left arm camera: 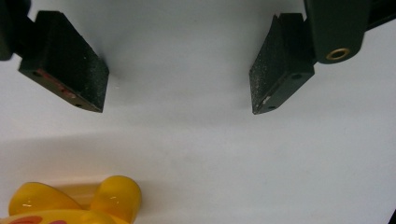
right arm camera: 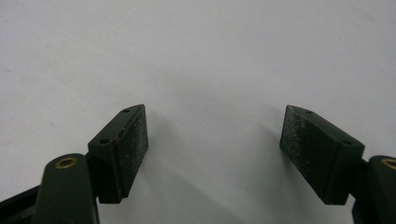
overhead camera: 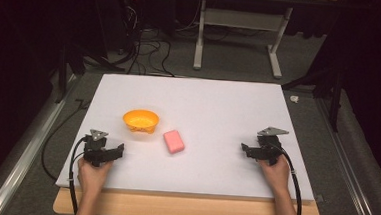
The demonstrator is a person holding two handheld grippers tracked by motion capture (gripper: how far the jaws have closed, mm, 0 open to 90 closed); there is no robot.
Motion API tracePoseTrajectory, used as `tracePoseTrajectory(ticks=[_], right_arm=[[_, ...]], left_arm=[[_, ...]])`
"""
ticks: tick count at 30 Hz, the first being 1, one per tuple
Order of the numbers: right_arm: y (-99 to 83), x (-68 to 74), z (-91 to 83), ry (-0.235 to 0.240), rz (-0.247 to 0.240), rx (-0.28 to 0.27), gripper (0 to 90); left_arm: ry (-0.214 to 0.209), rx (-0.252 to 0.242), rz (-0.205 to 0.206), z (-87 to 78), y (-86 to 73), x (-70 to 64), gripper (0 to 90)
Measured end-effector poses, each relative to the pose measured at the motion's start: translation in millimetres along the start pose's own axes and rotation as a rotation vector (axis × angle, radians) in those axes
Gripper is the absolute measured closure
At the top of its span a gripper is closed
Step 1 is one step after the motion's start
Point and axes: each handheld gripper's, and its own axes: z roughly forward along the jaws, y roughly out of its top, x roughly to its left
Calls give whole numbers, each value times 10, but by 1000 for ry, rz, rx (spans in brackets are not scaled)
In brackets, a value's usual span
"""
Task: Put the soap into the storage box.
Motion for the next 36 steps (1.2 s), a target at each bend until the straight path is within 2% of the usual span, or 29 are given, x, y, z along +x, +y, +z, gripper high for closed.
tracePoseTrajectory(ticks=[13, 21, 23, 29, 36], right_arm=[[0, 1, -1, 0, 2, 1, 242], [0, 1, -1, 0, 1, 1, 242], [0, 2, -1, 0, 2, 2, 242], [0, 0, 0, 0, 0, 0, 242], [0, 1, -1, 0, 0, 1, 242]], left_arm=[[-26, 6, -12, -14, 14, -1, 156], [-40, -34, 0, -152, 13, 0, 146], [-46, -57, 2, -204, 14, -23, 147], [-79, -103, 49, -332, 43, -131, 144], [-133, -138, 121, -430, 90, -360, 145]])
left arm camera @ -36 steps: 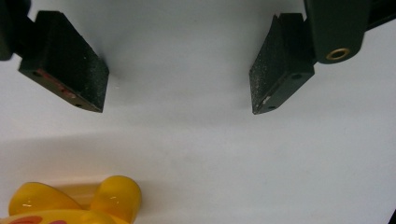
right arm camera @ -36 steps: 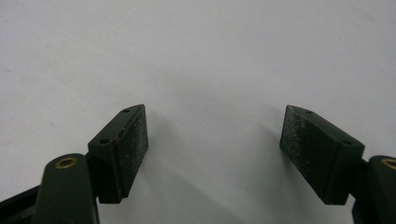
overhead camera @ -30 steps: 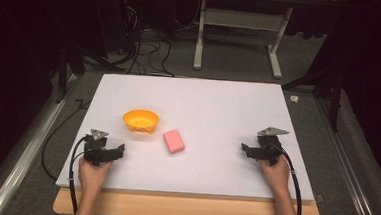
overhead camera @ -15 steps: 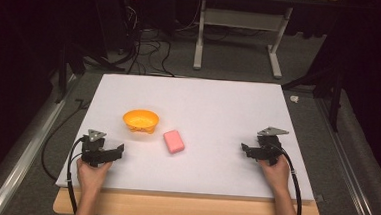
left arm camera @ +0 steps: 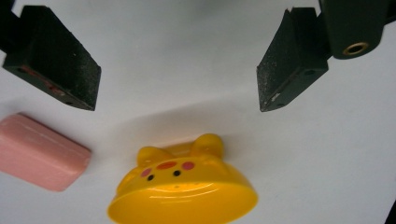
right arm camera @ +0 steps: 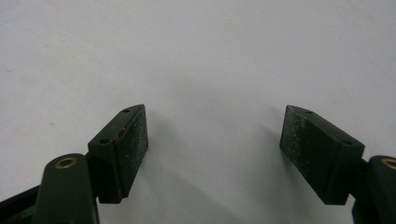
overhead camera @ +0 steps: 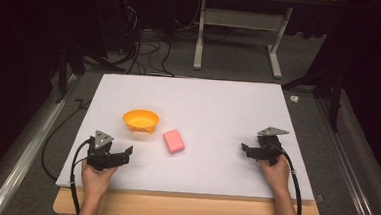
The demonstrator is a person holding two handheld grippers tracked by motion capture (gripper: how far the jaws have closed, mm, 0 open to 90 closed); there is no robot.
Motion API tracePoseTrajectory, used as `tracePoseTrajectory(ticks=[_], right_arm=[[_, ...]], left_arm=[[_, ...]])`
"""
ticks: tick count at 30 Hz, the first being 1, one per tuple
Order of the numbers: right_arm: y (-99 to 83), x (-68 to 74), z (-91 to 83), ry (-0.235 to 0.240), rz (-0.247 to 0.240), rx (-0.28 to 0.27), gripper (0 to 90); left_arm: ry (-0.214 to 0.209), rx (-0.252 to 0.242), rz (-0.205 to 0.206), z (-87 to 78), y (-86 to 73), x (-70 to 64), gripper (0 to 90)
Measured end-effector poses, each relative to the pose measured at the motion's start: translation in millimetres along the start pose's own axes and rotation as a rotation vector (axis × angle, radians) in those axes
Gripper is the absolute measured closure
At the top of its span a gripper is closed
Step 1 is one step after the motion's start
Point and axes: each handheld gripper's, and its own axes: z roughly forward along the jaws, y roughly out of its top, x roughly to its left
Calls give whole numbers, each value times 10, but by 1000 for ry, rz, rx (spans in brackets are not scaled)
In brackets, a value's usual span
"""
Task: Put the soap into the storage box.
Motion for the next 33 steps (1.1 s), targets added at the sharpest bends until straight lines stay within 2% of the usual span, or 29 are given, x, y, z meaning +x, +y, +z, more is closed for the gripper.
tracePoseTrajectory(ticks=[1, 5, 12, 25, 33], right_arm=[[0, 0, 0, 0, 0, 0, 242], [0, 0, 0, 0, -1, 0, 242], [-1, 0, 2, 0, 0, -2, 242], [0, 1, -1, 0, 1, 1, 242], [0, 0, 0, -1, 0, 0, 242]], left_arm=[[0, 0, 0, 0, 0, 0, 145], [-58, -28, -13, -34, 50, -95, 145], [-100, -39, 46, -45, 140, -285, 152], [-162, -49, 106, 17, 205, -527, 140], [-201, -47, 126, 87, 246, -605, 135]])
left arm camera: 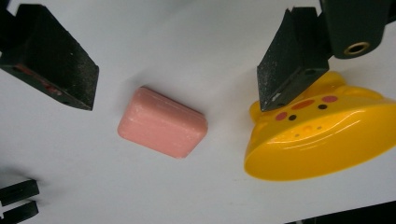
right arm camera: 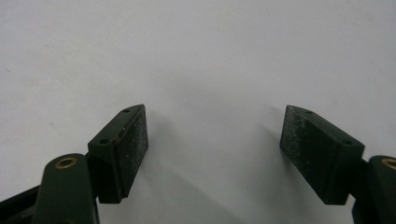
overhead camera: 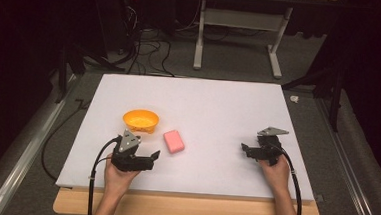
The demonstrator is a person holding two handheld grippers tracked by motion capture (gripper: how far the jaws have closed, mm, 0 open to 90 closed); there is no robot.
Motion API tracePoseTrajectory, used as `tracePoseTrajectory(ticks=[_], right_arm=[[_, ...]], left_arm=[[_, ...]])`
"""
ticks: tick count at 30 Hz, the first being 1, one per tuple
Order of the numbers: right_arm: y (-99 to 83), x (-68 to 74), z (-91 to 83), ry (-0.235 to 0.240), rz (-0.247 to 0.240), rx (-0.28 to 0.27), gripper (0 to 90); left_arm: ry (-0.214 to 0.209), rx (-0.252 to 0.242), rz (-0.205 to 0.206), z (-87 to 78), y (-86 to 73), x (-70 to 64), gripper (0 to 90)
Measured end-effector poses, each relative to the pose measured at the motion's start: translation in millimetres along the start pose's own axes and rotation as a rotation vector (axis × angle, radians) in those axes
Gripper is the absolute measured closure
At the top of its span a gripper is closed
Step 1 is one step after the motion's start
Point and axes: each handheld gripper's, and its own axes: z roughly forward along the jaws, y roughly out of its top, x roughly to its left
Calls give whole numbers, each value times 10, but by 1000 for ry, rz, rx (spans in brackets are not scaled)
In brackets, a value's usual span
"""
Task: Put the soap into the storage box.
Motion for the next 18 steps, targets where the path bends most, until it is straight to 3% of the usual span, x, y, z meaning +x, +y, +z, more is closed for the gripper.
tracePoseTrajectory(ticks=[10, 18], right_arm=[[1, 2, -1, 0, 2, 1, 242], [1, 2, -1, 0, 2, 1, 242]], left_arm=[[-38, 4, 11, 169, 32, -62, 128], [-57, 24, 63, 296, 110, -139, 127]])
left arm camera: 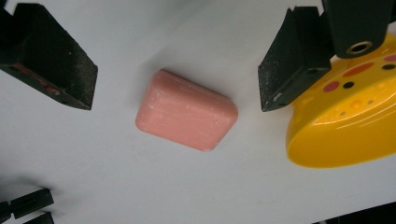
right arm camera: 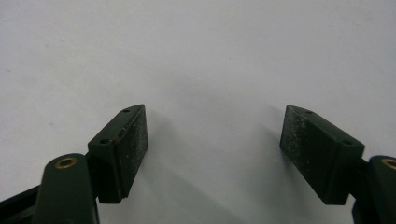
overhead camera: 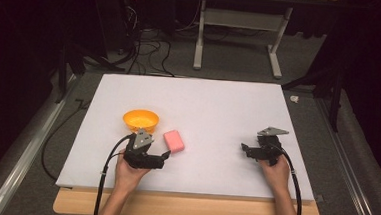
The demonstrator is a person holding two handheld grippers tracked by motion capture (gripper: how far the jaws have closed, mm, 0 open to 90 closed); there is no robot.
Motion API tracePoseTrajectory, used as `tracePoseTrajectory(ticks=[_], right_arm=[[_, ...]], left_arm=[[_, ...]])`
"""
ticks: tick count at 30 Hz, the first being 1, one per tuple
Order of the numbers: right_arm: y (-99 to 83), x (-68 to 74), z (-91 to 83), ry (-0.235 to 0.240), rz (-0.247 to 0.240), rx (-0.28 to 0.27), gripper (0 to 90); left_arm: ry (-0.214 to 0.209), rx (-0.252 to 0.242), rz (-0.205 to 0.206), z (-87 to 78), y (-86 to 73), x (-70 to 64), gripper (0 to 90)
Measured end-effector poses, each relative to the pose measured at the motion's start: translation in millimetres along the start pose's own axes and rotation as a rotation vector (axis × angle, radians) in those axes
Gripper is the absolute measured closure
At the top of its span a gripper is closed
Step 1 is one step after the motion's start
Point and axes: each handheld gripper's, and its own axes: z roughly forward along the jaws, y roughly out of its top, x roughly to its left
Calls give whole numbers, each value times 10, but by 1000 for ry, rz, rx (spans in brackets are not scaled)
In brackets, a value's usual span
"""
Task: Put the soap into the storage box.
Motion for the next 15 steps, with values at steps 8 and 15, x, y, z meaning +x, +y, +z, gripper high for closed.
tracePoseTrajectory(ticks=[8, 15], right_arm=[[0, 0, 0, 0, 0, 0, 242], [-1, 0, 2, 0, 1, -2, 242]], left_arm=[[-34, 27, 4, 186, 78, 25, 85], [-48, 46, 36, 336, 141, 7, 71]])
